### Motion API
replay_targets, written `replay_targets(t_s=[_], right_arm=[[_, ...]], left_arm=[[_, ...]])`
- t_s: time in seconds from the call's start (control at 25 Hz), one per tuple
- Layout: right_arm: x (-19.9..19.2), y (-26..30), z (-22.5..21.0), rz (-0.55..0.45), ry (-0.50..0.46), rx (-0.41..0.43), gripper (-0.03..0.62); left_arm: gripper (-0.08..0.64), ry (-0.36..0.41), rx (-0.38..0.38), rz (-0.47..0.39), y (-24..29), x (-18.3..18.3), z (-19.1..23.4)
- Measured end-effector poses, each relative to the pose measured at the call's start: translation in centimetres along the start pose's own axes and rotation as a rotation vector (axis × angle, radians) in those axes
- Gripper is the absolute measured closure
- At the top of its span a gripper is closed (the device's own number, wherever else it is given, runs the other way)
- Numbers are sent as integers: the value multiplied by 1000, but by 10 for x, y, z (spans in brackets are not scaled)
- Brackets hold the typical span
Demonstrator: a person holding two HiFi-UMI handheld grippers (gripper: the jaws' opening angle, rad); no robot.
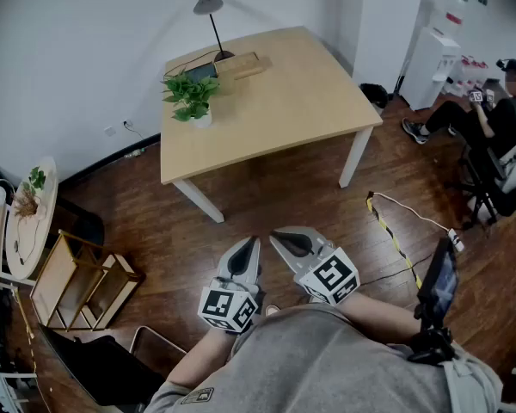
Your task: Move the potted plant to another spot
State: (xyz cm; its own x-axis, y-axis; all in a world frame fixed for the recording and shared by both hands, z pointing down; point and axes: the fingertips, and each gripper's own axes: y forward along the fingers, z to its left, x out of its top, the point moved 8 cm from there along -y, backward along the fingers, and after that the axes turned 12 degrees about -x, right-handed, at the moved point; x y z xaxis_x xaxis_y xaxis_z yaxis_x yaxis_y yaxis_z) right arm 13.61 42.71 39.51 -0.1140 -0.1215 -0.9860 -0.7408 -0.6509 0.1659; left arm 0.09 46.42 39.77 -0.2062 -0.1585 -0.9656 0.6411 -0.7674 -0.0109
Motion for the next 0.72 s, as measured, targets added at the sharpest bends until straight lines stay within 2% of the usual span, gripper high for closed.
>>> replay_targets(t_s=[0.2, 0.56, 0.72], right_arm=[[3, 7, 5, -3, -1, 21, 586], [0, 5, 12, 16, 2, -2, 587], [5, 17, 20, 11, 1, 16, 586]], left_arm=[[560, 3, 22, 7, -8, 6, 6], [560, -4, -7, 12, -12, 4, 8], [560, -7, 6, 13, -19, 10, 16]])
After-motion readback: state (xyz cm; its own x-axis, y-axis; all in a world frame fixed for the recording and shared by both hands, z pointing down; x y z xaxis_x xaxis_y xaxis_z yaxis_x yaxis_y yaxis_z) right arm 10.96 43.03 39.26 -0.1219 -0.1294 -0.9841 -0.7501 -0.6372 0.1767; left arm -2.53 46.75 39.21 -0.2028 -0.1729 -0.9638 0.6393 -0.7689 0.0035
